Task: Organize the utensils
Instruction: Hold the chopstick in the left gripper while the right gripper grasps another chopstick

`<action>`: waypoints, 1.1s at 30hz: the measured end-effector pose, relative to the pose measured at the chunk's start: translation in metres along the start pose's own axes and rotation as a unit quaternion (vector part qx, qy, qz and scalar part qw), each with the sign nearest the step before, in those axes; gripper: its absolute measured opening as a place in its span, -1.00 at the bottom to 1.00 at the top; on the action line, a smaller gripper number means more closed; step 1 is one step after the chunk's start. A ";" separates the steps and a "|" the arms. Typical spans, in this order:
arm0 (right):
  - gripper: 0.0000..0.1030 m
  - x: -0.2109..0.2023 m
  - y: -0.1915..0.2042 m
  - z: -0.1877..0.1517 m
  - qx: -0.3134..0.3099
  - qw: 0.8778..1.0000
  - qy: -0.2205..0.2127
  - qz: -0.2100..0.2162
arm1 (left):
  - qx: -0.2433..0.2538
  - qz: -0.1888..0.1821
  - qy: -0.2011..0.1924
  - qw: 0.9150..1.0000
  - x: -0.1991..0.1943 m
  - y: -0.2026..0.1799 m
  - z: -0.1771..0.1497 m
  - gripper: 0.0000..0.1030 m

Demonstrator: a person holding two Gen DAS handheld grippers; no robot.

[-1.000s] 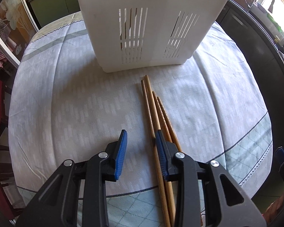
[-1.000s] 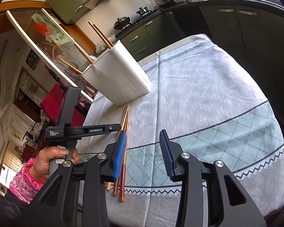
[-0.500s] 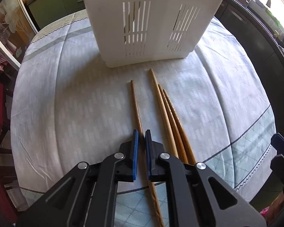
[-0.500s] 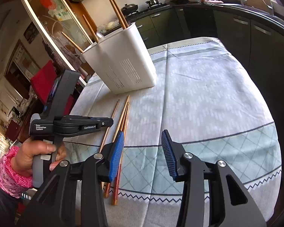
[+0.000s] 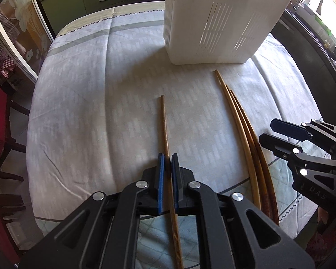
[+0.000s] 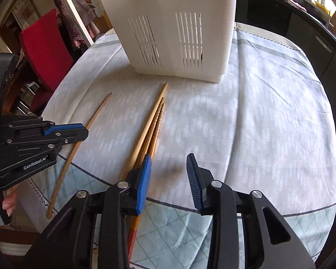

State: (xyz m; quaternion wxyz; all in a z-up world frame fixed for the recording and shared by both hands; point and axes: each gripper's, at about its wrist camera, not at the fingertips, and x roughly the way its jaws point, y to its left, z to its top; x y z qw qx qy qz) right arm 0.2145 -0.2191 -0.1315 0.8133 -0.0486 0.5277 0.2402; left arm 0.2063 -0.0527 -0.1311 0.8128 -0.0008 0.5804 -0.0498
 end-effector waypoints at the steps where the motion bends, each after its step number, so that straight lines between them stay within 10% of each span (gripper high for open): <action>1: -0.38 0.002 0.001 0.000 0.000 1.000 0.001 -0.002 | 0.002 0.000 -0.001 1.000 0.002 0.006 0.001 -0.87; 13: -0.51 0.010 0.025 0.002 -0.051 0.997 0.015 -0.057 | 0.001 -0.014 -0.008 1.000 0.001 0.022 -0.015 -0.86; 33: -0.54 0.012 0.015 0.024 -0.012 1.000 0.014 -0.025 | -0.020 -0.034 0.003 0.999 0.002 0.038 -0.011 -0.85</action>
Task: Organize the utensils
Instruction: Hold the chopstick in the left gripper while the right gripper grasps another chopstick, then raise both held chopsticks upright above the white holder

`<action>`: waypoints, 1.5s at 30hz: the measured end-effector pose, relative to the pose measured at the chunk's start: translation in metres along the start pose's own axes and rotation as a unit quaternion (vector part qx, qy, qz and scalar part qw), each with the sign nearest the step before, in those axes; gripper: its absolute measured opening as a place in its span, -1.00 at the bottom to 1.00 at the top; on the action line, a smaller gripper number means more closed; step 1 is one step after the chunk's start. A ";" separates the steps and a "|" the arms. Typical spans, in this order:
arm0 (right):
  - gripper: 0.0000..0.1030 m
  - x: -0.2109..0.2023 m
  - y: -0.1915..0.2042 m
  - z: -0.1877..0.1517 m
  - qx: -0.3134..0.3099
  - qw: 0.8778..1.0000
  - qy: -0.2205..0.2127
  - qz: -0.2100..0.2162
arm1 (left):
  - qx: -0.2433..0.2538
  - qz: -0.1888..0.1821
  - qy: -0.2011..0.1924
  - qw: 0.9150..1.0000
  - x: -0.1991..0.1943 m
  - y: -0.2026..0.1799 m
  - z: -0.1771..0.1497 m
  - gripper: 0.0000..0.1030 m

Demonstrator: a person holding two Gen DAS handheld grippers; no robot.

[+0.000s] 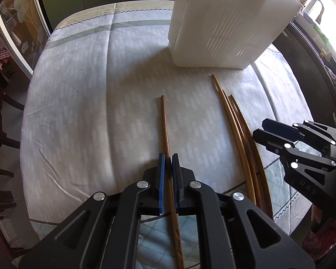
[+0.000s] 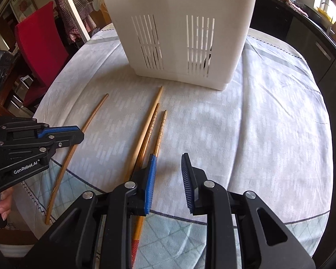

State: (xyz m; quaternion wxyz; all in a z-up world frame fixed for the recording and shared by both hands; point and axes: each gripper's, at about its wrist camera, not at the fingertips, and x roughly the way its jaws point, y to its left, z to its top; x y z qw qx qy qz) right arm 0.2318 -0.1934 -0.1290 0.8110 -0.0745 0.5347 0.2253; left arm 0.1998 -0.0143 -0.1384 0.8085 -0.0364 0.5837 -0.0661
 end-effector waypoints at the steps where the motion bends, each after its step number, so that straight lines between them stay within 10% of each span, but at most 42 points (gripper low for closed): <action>1: -0.54 0.000 -0.001 0.000 -0.001 1.000 0.001 -0.002 | 0.001 0.002 0.000 1.000 0.000 -0.001 0.000 -0.85; 15: -0.70 0.017 0.035 0.022 -0.064 0.997 0.032 -0.041 | -0.010 0.014 0.032 0.999 0.010 -0.004 0.033 -0.85; 22: -0.87 0.024 0.029 0.035 -0.053 0.997 0.053 -0.013 | 0.010 0.029 0.056 0.998 0.018 -0.026 0.053 -0.32; 26: -0.88 0.021 0.028 0.034 -0.051 0.997 0.048 -0.015 | 0.025 0.067 0.034 0.997 0.024 -0.046 0.061 -0.60; 28: -0.88 0.013 0.024 0.032 -0.045 0.998 0.035 -0.007 | 0.015 0.064 0.033 0.997 0.023 -0.043 0.065 -0.87; 36: -0.88 -0.064 -0.001 0.017 -0.017 0.999 -0.049 0.014 | -0.012 0.040 0.027 0.999 0.016 -0.022 0.070 -0.91; 45: -0.88 -0.170 -0.031 -0.027 0.012 0.984 -0.174 0.019 | 0.018 0.033 -0.095 0.995 -0.070 -0.020 0.052 -0.91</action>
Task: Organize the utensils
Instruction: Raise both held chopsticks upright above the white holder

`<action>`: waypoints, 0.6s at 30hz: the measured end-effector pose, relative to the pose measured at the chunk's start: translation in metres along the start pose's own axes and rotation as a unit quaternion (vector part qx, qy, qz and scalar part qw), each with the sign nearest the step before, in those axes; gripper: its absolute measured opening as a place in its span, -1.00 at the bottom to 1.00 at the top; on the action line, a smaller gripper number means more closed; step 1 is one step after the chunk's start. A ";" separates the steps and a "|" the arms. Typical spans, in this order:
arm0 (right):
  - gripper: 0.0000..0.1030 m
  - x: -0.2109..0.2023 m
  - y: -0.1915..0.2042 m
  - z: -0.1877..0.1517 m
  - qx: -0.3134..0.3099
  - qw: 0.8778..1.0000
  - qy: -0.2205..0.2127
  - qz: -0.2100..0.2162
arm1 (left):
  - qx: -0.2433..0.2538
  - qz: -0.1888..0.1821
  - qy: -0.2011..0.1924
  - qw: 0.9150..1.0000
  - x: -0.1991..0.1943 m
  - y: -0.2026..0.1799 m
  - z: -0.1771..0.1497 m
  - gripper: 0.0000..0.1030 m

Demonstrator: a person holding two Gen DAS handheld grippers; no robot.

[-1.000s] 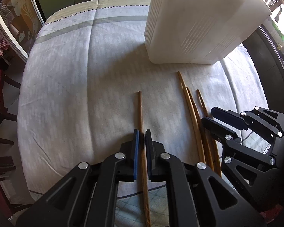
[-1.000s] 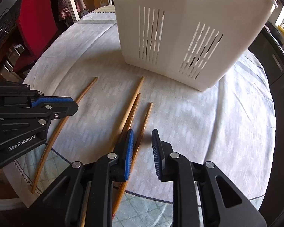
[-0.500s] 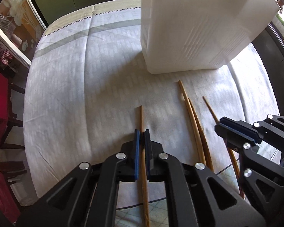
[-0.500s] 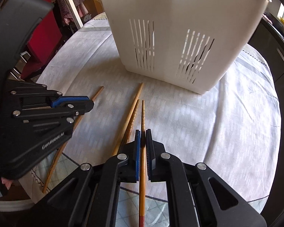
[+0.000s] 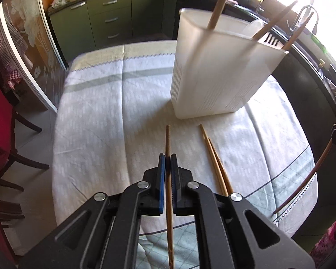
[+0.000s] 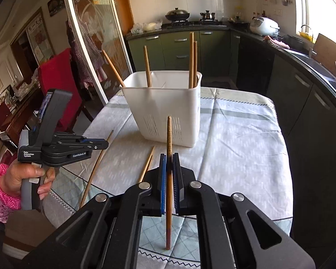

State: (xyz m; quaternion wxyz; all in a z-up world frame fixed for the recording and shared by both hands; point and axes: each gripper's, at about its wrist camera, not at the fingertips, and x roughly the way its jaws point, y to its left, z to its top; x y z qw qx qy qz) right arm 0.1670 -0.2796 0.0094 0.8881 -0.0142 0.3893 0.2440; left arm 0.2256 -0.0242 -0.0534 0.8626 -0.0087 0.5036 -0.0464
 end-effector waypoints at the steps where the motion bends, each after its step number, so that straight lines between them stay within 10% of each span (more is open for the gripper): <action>1: -0.88 -0.009 -0.003 -0.002 0.003 1.000 -0.008 0.000 | 0.006 0.001 -0.017 1.000 -0.012 -0.001 -0.003 -0.91; 18: -0.88 -0.047 0.003 -0.023 -0.003 0.999 -0.046 -0.015 | 0.065 -0.003 -0.154 0.986 -0.126 -0.041 -0.057 -0.91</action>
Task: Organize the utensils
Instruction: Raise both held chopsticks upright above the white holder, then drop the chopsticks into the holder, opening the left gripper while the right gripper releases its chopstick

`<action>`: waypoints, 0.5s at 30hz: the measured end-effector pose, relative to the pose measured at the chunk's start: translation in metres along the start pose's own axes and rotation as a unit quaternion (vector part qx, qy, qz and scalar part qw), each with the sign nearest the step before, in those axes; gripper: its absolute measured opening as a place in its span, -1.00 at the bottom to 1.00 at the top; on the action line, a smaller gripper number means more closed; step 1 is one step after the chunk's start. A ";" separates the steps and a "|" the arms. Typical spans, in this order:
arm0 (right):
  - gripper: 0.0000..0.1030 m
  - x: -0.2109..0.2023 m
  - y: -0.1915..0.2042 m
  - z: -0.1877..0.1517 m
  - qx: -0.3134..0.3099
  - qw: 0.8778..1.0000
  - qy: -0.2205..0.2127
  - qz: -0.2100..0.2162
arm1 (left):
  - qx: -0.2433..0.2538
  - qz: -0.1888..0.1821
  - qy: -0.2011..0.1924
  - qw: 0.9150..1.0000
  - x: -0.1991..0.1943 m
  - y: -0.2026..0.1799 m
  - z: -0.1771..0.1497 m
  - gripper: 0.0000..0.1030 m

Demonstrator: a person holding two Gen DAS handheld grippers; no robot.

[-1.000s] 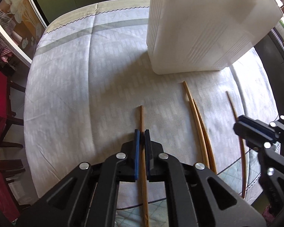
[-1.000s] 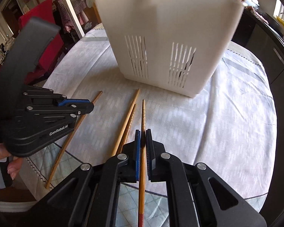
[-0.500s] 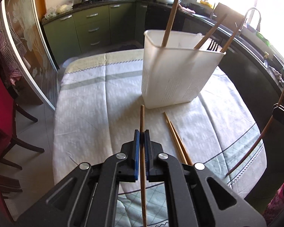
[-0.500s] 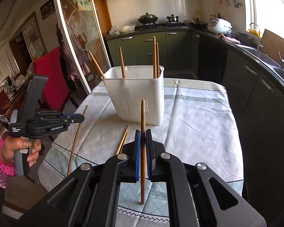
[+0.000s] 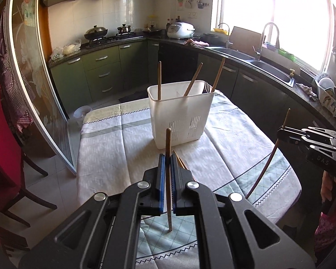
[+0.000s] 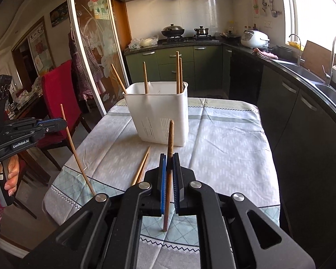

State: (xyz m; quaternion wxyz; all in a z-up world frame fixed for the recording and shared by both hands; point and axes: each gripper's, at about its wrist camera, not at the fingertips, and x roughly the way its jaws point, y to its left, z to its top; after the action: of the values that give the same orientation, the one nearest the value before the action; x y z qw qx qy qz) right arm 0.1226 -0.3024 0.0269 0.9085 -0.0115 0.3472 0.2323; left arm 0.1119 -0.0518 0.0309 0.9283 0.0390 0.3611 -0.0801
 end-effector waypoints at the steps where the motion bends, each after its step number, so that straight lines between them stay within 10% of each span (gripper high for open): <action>1: -0.88 0.000 0.001 0.000 -0.003 1.000 0.000 -0.001 | 0.003 0.002 -0.001 1.000 0.000 -0.001 -0.001 -0.91; 15: -0.88 -0.007 0.016 0.038 -0.024 0.999 -0.019 0.017 | 0.000 -0.011 -0.025 1.000 -0.017 0.003 0.027 -0.91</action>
State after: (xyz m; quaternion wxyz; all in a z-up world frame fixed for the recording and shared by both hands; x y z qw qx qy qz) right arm 0.1351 -0.2844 0.0630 0.9105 -0.0225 0.3241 0.2558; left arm 0.1184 -0.0501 0.0622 0.9359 0.0330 0.3386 -0.0916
